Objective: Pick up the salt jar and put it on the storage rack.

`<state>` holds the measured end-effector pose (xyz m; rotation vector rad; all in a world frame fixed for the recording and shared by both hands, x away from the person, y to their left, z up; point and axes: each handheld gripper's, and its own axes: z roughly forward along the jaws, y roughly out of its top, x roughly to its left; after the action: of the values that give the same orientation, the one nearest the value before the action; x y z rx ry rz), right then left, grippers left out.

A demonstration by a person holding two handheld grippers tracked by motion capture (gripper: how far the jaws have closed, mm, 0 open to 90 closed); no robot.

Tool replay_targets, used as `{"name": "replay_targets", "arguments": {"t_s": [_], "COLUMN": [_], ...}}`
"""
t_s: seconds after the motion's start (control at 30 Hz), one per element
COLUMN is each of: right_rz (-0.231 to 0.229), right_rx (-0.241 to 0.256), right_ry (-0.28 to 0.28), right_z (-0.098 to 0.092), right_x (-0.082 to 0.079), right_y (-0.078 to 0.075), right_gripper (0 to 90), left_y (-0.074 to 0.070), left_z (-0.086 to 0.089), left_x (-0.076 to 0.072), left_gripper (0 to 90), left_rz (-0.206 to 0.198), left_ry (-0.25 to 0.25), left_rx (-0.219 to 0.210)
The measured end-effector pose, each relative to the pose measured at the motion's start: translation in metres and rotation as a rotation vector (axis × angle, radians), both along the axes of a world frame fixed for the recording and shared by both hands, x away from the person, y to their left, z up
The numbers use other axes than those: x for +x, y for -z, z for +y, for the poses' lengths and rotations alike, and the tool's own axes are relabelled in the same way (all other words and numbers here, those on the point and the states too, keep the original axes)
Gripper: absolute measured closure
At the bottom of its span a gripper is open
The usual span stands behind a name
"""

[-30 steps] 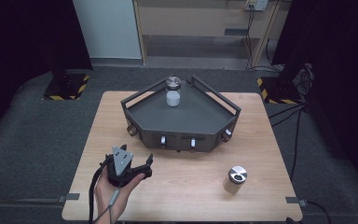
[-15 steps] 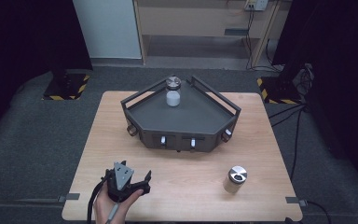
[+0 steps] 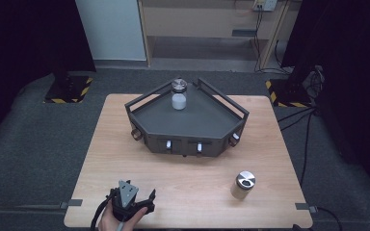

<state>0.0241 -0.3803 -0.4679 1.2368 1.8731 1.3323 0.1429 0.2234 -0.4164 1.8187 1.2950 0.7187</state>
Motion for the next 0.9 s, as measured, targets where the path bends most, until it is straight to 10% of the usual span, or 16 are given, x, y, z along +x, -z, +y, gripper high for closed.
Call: {"name": "replay_targets", "arguments": {"t_s": [0.6, 0.9], "right_rz": [0.0, -0.016], "right_rx": [0.001, -0.009], "right_ry": [-0.004, -0.017], "right_z": [0.0, 0.0], "right_x": [0.002, 0.003], "right_y": [0.001, -0.002], "right_gripper": [3.2, 3.3], "left_y": [0.013, 0.015], "left_z": [-0.008, -0.009], "left_x": [-0.018, -0.02], "left_gripper": [8.8, 9.0], "left_rz": [0.053, -0.001], "left_ry": [-0.075, -0.098], "left_rx": [-0.011, 0.024]}}
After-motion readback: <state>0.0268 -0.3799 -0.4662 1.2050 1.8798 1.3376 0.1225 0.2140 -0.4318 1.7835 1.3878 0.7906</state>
